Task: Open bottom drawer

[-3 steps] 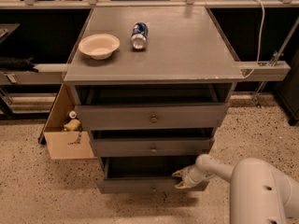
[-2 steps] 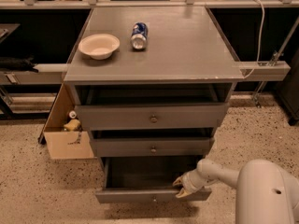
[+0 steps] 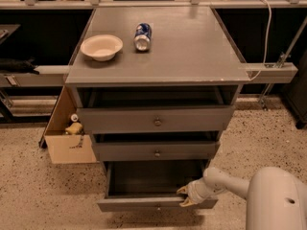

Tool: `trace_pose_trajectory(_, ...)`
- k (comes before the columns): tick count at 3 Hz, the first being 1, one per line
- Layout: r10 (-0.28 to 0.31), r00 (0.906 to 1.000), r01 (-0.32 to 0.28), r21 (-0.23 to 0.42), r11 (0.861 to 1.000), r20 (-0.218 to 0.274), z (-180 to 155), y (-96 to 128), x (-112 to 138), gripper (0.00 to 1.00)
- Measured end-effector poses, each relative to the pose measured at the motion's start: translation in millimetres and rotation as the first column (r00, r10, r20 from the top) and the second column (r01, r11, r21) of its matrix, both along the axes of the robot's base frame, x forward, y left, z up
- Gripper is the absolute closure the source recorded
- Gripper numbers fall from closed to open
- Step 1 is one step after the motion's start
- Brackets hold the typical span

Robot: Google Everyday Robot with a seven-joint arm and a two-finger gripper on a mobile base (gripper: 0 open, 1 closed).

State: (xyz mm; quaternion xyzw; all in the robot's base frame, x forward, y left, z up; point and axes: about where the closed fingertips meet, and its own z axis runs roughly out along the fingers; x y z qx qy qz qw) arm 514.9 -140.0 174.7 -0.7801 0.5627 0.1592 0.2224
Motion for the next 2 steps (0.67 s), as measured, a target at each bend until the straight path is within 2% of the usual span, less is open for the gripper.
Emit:
trace_pose_trajectory(1, 0.0, 1.0, 0.0, 0.004, 1.0, -0.004, -0.4, -2.5, -2.4, 1.0)
trace_pose_trajectory(2, 0.0, 1.0, 0.0, 0.004, 1.0, -0.004, -0.4, -2.9, -2.6, 0.86)
